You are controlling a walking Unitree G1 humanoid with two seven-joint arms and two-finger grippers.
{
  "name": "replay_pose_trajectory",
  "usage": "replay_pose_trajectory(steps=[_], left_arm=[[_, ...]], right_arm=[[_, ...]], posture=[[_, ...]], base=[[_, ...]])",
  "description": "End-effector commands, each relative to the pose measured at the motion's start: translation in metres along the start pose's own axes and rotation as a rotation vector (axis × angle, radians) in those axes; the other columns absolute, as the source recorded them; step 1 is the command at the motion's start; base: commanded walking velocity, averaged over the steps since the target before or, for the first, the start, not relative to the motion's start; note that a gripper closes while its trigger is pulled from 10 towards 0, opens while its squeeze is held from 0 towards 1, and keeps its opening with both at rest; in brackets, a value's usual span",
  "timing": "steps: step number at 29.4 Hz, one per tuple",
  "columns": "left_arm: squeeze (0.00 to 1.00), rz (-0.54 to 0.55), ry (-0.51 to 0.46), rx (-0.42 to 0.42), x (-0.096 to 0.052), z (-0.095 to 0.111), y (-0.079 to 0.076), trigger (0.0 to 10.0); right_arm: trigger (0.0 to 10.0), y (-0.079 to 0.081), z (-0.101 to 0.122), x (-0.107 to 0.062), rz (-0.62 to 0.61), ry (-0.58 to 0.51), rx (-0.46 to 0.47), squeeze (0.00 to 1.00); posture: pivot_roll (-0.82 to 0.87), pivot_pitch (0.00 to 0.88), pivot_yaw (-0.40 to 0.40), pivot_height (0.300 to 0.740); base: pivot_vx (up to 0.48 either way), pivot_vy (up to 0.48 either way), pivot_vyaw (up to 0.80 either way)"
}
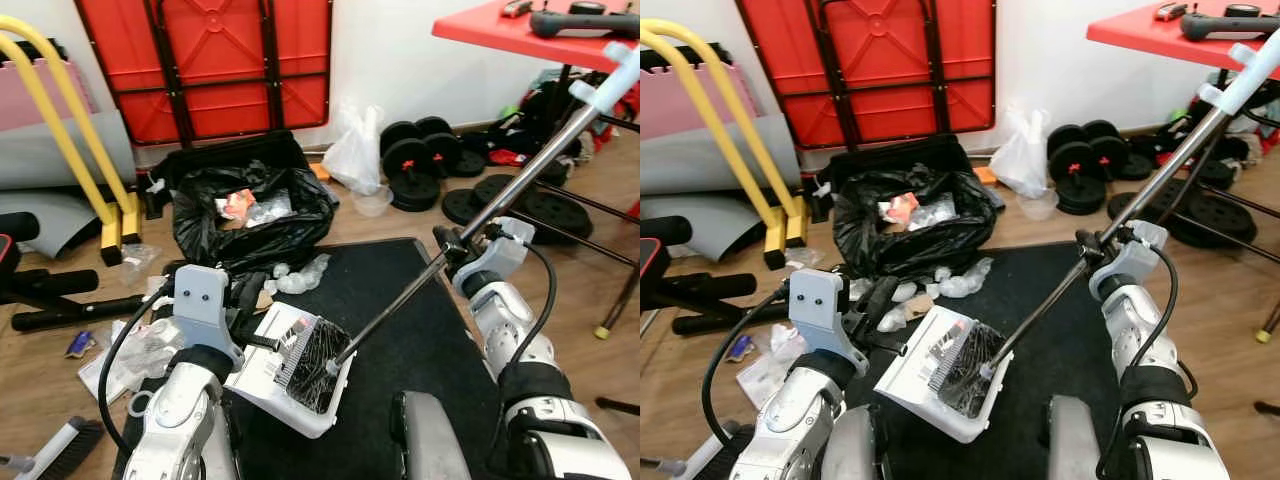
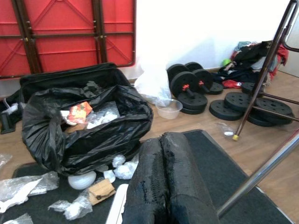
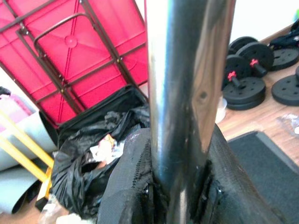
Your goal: Sweep floor
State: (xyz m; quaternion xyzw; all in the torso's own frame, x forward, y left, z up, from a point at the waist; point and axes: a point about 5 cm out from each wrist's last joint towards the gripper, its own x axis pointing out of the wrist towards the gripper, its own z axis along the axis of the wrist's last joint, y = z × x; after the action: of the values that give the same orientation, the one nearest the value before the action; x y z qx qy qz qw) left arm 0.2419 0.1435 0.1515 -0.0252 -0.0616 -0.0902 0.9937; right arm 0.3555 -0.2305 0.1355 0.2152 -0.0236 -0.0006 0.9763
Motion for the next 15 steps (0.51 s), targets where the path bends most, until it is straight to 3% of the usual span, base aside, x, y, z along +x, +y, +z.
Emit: replay_pose_trajectory(steps=[1, 15], left_arm=[[0.0, 0.043, 0.028, -0.037, 0.002, -0.004, 0.006, 10.0], [0.0, 0.107, 0.025, -0.069, 0.007, -0.003, 0.016, 10.0]], right_arm=[[10.0, 0.004, 0.029, 0.006, 0.03, -0.111, 0.028, 0.0], [10.0, 0.008, 0.047, 0.01, 0.058, -0.156, 0.041, 0.0]], posture=[[-0.1, 0.0, -0.028, 0.516], [-0.11, 0.0, -0.03, 0.546]], base=[[0.0, 0.0, 0.0], [0.0, 0.0, 0.0]])
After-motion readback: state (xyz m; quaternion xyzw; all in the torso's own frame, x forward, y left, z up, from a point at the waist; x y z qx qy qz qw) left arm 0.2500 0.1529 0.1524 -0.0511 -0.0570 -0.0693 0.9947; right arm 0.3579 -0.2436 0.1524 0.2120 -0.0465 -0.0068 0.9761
